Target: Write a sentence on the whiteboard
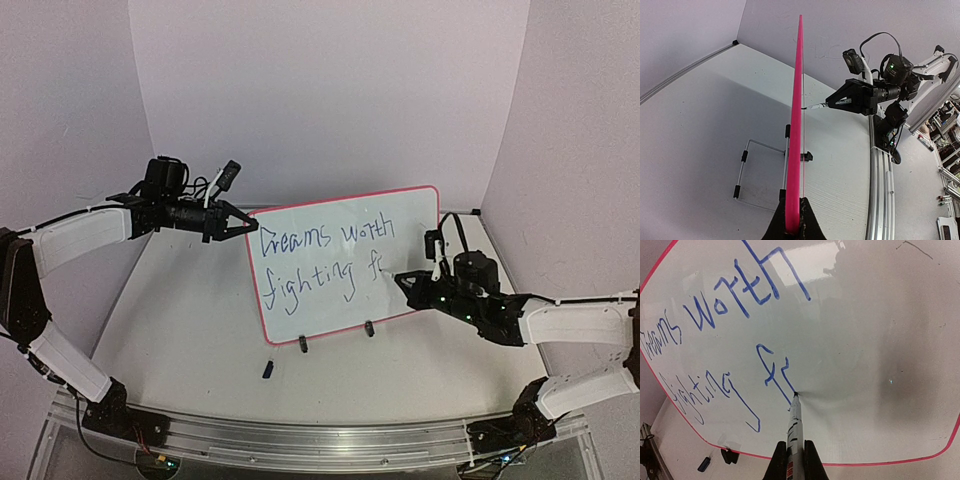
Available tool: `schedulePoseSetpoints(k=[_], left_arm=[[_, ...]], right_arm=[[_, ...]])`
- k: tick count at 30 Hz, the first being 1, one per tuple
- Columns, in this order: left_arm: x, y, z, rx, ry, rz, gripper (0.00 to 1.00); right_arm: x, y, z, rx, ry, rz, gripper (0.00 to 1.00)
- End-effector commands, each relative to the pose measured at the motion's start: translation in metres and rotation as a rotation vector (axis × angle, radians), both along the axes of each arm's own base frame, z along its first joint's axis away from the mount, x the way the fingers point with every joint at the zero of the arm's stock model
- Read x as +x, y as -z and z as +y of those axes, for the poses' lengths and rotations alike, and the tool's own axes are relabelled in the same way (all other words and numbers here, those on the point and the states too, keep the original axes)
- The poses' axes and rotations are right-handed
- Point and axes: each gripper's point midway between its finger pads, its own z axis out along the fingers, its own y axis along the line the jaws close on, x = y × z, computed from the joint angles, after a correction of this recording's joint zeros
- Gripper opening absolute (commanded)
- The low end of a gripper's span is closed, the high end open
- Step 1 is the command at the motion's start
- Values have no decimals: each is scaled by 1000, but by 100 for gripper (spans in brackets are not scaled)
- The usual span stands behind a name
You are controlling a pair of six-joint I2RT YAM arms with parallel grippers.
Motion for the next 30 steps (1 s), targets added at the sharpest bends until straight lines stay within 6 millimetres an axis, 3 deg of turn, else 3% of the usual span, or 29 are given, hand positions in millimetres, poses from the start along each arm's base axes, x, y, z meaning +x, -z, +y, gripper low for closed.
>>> schedulePoseSetpoints(k=[1,11,21,30], left_arm=[[-10,47,-3,115,28,58,0],[-10,46,-3,114,28,53,0],[-10,47,-3,115,29,55,0],[-10,46,-4,114,30,55,0]], right_arm=[[5,-7,-3,-11,21,-17,0],[13,-39,-5,-33,36,-94,0],[15,-47,4,-31,5,-108,0],[5,-61,-10,7,34,-138,0]])
